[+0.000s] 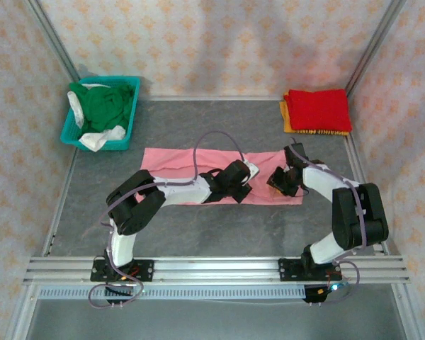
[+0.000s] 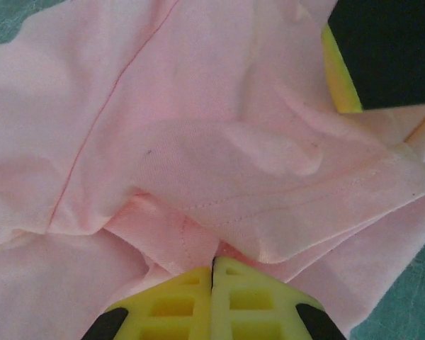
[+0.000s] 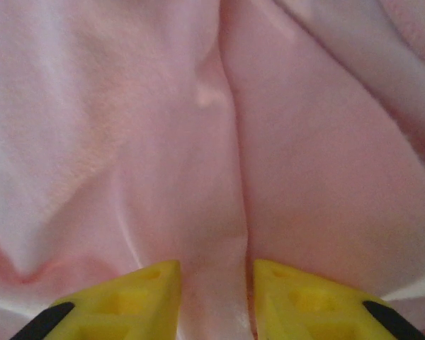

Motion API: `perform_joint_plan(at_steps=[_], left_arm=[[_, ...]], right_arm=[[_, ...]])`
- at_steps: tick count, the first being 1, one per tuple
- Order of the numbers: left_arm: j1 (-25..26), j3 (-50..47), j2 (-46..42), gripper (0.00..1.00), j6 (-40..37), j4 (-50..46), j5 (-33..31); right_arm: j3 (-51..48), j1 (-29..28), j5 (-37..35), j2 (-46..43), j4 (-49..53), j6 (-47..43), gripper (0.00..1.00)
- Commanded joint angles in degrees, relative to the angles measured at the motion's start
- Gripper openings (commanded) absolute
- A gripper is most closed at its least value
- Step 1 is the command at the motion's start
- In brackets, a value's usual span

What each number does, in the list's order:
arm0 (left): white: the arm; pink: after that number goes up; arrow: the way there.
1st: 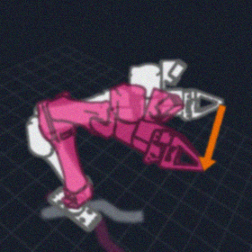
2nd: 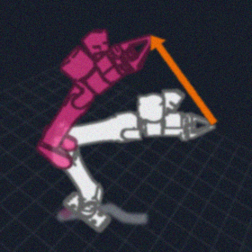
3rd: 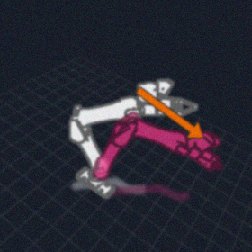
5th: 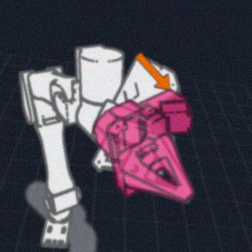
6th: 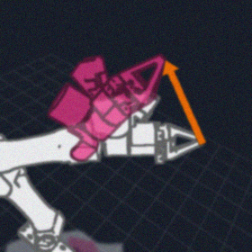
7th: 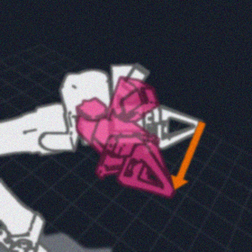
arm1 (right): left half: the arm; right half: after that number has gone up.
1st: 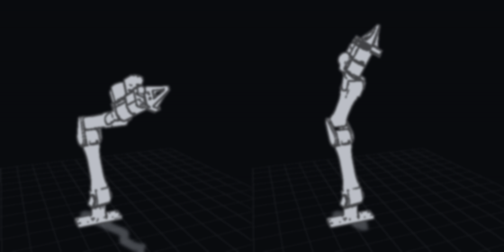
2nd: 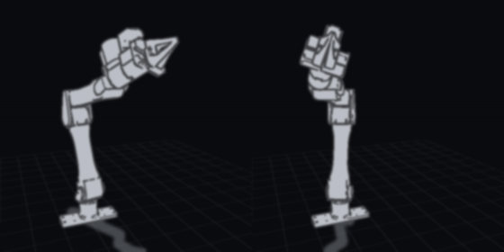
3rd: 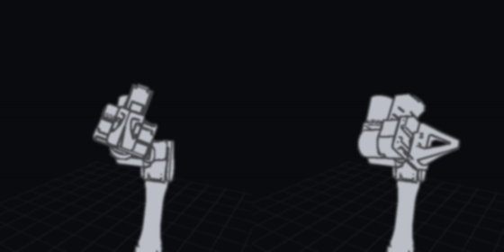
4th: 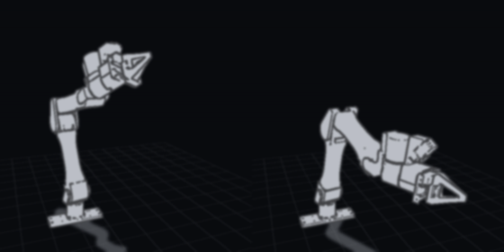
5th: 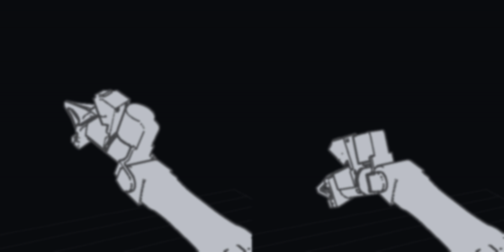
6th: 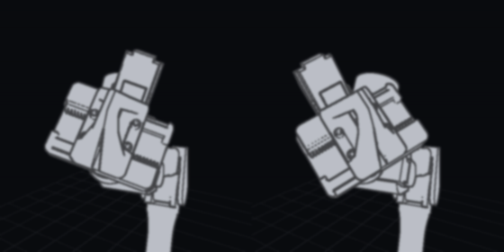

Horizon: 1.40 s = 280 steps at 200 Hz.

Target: Fold and stack the t-shirts

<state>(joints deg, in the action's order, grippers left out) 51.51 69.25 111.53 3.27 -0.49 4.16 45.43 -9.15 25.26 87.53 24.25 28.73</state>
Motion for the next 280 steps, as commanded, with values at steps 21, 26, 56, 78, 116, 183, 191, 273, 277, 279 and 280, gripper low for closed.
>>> perform_joint_plan(at_steps=[21, 26, 56, 78, 116, 183, 191, 273, 277, 279, 280], left_arm=[[-0.04, -1.03, -1.75, 0.0, 1.39, 1.93, -2.58], [-0.08, -1.09, -1.71, 0.0, 1.45, 2.04, -2.73], [-0.18, -1.39, -3.53, 0.0, 2.04, 2.43, -3.46], [-0.22, -2.01, -4.16, 0.0, 2.86, 3.01, -4.44], [-0.53, -2.54, -5.17, 0.0, 3.54, 3.22, -3.54], [-0.39, -2.5, -3.64, 0.0, 4.37, 3.56, 0.23], [-0.26, -2.79, -3.83, 0.0, 4.46, 3.72, 0.56], [0.48, -17.64, -19.09, 0.08, 4.51, 7.92, 1.65], [0.44, -18.49, -20.2, 0.08, 4.34, 8.13, 1.22], [0.44, -18.9, -20.69, 0.08, 4.13, 8.31, 0.98], [0.44, -19.12, -20.98, 0.08, 3.99, 8.36, 0.87]], right_arm=[[-0.65, 0.36, 1.8, 1.35, -2.55, 1.51, 0.17], [-0.69, 0.4, 1.67, 1.47, -2.54, 1.55, 0.16], [-1.22, 0.74, 1.33, 1.3, -3.07, 1.94, 0.04], [-1.39, 1.21, -0.14, -1.33, -2.9, 2.38, 0.0], [0.4, 4.92, -1.71, -5.14, 1.34, 0.69, 0.0], [1.04, 8.53, -4.11, -5.38, 4.85, -2.19, 0.0], [1.01, 8.53, -4.68, -5.09, 4.7, -2.21, 0.0], [1.28, 8.71, -6.89, -3.91, 7.41, -3.75, 0.0], [1.25, 8.71, -7.01, -3.95, 7.63, -3.74, 0.0], [1.22, 8.71, -7.05, -3.97, 7.74, -3.76, 0.0], [1.27, 8.71, -7.06, -3.95, 7.78, -3.77, 0.0]])
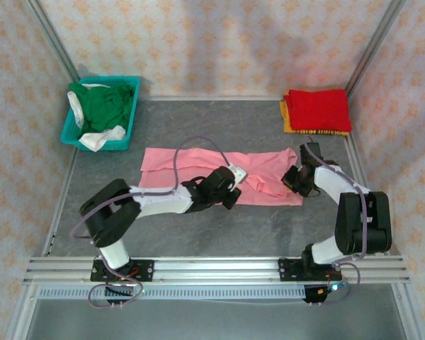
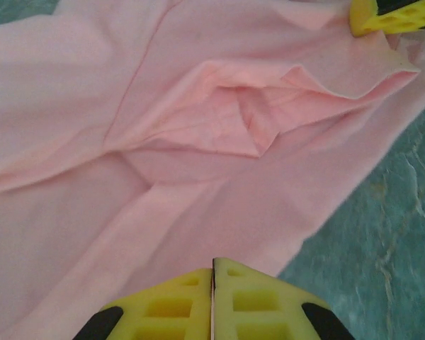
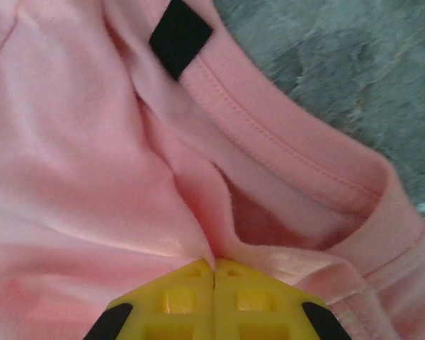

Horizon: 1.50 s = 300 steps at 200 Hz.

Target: Fold and stack the t-shirts

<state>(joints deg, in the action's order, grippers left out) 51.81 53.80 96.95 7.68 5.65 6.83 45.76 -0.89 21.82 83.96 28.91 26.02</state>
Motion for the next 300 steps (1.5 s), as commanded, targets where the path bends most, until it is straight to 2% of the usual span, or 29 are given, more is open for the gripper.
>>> perform_joint_plan(at_steps=[1, 12, 31, 53, 83, 108, 122, 147, 181, 239, 300], left_arm=[[0.13, -3.86, -6.63, 0.08, -0.54, 2.24, -1.85], [0.04, -4.97, -8.67, 0.09, -1.74, 2.07, -3.15], [-0.52, -4.77, -9.67, 0.09, -2.78, 0.06, -6.68], [-3.1, -4.83, -9.58, 0.09, -1.68, 0.24, -6.91], [-3.92, -3.05, -8.5, 0.09, -2.1, -0.91, -6.87], [-5.33, -7.24, -11.93, 0.09, 0.5, 4.65, -6.73], [-7.66, -10.4, -14.72, 0.11, 3.28, 8.23, -6.59], [-14.93, -12.43, -16.83, 0.11, 8.04, 8.53, -5.57], [-24.8, -9.48, -14.78, 0.12, 10.52, 2.25, -3.82], [-39.05, 4.14, -0.44, 0.11, 12.81, -14.59, -1.87], [-45.88, 18.92, 16.17, 0.05, 13.42, -25.24, 0.27]], right_arm=[[0.93, 0.45, -3.67, -0.39, 3.19, -1.06, 0.0], [0.78, 0.43, -3.45, -0.25, 3.34, -1.31, 0.0], [0.84, 0.44, -2.19, 0.56, 3.55, -1.34, 0.11], [1.47, 0.4, -3.27, 0.22, 4.37, -1.34, 0.28], [3.89, 0.45, -5.26, -2.24, 5.9, -2.23, 0.38], [7.17, -1.41, -6.28, -5.4, 8.2, -3.28, 0.37], [8.67, -5.02, -7.32, -7.23, 8.26, -3.76, 0.37], [9.44, -10.66, -6.01, -6.91, 4.31, -3.37, 0.36], [11.11, -14.04, -4.2, 2.14, 1.32, -1.02, 0.27], [10.38, -12.6, -9.26, 9.14, -0.91, 2.28, 0.26], [6.71, -8.1, -9.26, 12.52, -2.24, 2.12, 0.26]])
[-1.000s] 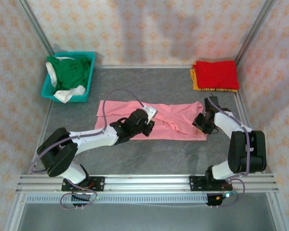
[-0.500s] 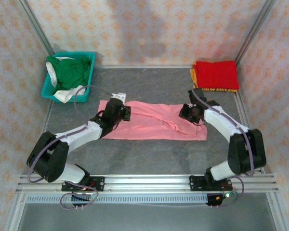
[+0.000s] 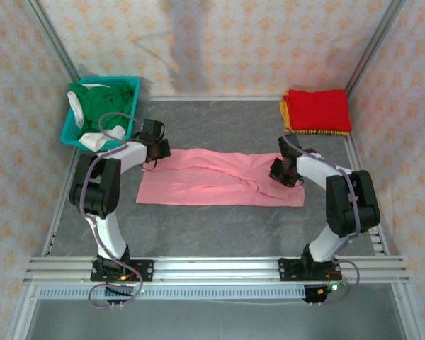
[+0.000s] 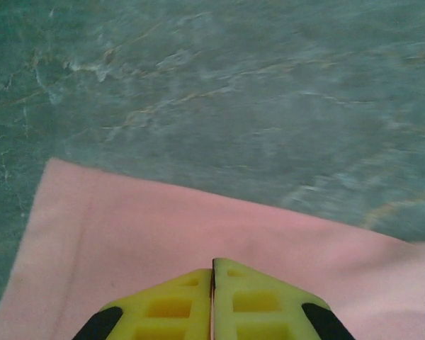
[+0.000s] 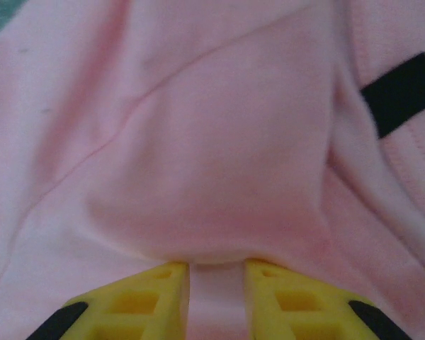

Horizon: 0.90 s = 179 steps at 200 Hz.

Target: Fold and stack the t-shirts

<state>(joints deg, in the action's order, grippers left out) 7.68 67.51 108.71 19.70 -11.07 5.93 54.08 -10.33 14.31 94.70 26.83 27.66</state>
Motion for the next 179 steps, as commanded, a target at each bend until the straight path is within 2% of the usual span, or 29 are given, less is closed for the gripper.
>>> perform_joint_plan(at_steps=[1, 37, 58, 84, 114, 124, 150, 179], left_arm=[[-1.86, 5.33, 4.58, 0.05, 1.48, -8.7, 1.17], [-4.65, 3.79, 4.9, 0.06, 4.84, -11.81, 1.57], [-6.89, 0.87, 3.31, 0.06, 7.27, -12.81, 4.28], [-7.68, -1.93, 1.1, 0.06, 7.54, -14.96, 3.89], [-7.68, -6.07, -2.84, 0.06, 8.22, -14.35, 6.47], [-7.47, -7.57, -4.14, 0.06, 8.58, -14.33, 6.83], [-6.72, -13.2, -10.12, 0.06, 10.5, -14.27, 6.4], [-6.8, -22.43, -19.87, 0.1, 14.87, -16.03, 2.69]], right_arm=[[-1.61, 1.44, -1.78, 1.8, -0.09, 0.47, 0.26], [-2.52, 2.21, -3.76, 1.53, 1.64, 0.3, 0.25], [-3.2, 3.98, -3.54, 0.84, 3.44, -0.19, 0.25], [-4.63, 6.42, -3.49, 0.45, 3.67, -1.25, 0.25], [-3.54, 7.09, 0.87, 1.84, 1.7, -3.03, 0.25], [-1.9, 6.12, 2.38, 2.51, 1.61, -3.73, 0.25], [5.06, 2.51, 0.79, 5.69, 3.9, -4.85, 0.25], [12.81, 1.69, 0.57, 11.98, 3.11, -3.92, 0.25]])
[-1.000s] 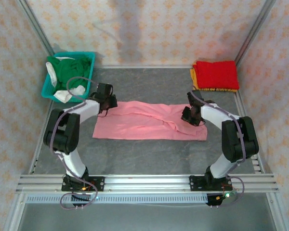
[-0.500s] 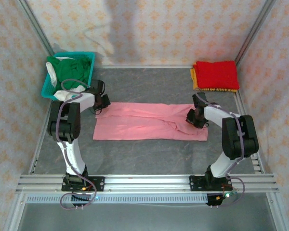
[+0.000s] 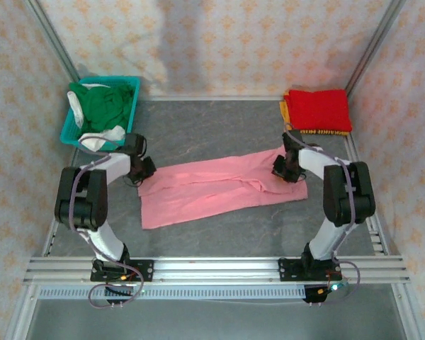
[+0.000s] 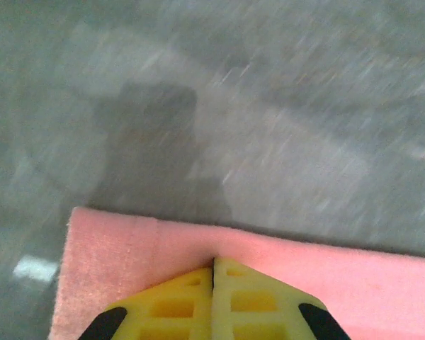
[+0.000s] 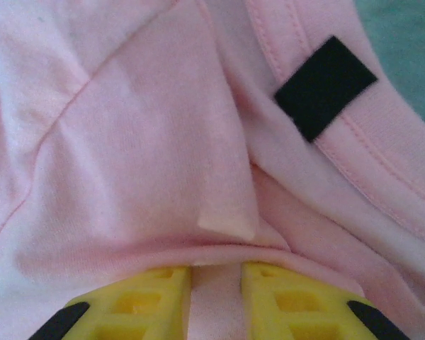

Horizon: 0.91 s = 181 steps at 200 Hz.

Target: Fold and stack the t-shirts

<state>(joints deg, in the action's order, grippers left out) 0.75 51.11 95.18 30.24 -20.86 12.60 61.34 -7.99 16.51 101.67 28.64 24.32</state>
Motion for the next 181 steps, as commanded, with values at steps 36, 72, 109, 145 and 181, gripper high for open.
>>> perform_joint_plan(at_steps=[36, 72, 109, 145, 181], left_arm=[[0.1, -14.31, -15.04, 0.11, 8.01, -7.54, -5.0], [0.79, -17.19, -27.11, 0.13, 9.75, -12.46, -7.32], [5.87, -14.4, -37.28, 0.19, 7.07, -14.45, -9.71], [11.02, -5.75, -28.16, 0.2, 0.72, -10.45, -8.3], [11.59, 1.92, -14.64, 0.18, -4.16, -5.13, -7.99]], right_arm=[[20.98, -2.02, 0.96, 17.76, 1.09, -0.73, 0.25], [39.29, -2.79, 3.31, 28.14, 4.89, -1.53, 0.26], [47.07, -2.8, 2.37, 24.31, 8.95, -2.61, 0.33], [36.84, -2.8, 3.21, 14.25, 5.3, 0.27, 0.38], [22.68, -3.26, 3.63, 7.25, -0.34, 4.81, 0.37]])
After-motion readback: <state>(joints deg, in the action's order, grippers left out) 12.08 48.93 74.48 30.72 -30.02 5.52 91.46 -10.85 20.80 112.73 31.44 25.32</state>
